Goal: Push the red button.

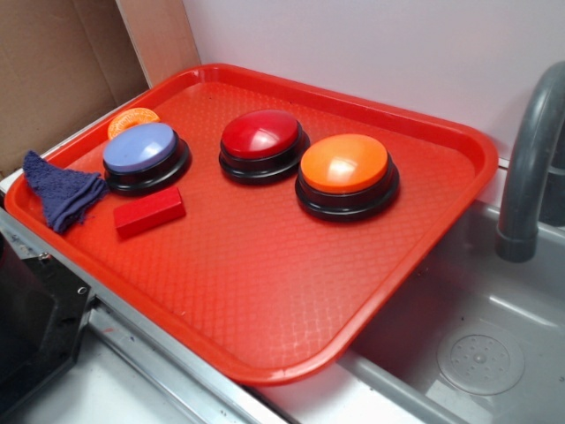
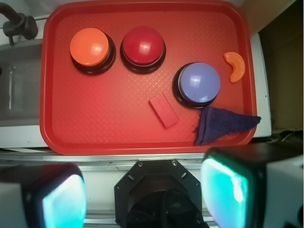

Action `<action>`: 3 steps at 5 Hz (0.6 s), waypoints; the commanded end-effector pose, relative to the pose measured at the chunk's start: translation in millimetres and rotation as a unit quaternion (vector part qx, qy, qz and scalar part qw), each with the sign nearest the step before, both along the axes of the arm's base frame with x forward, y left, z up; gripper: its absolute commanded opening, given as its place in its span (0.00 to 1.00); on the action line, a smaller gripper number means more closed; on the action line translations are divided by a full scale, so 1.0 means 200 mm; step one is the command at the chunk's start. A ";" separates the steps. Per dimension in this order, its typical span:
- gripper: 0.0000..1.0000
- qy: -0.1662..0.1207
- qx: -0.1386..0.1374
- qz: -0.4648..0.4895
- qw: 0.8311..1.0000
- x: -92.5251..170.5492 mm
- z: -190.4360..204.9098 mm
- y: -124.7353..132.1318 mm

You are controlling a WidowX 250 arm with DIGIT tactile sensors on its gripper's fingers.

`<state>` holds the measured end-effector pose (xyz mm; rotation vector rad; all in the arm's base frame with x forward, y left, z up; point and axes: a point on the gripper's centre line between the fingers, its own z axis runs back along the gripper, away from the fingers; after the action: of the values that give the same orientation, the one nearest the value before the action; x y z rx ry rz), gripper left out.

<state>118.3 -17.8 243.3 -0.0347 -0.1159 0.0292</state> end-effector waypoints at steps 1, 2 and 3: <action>1.00 0.000 0.000 0.000 1.000 0.00 0.00 0.00; 1.00 -0.011 0.030 -0.058 0.998 0.24 -0.10 -0.05; 1.00 0.008 0.052 -0.086 0.995 0.49 -0.26 -0.01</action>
<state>210.1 -20.0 177.7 0.0614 -0.0383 -0.1489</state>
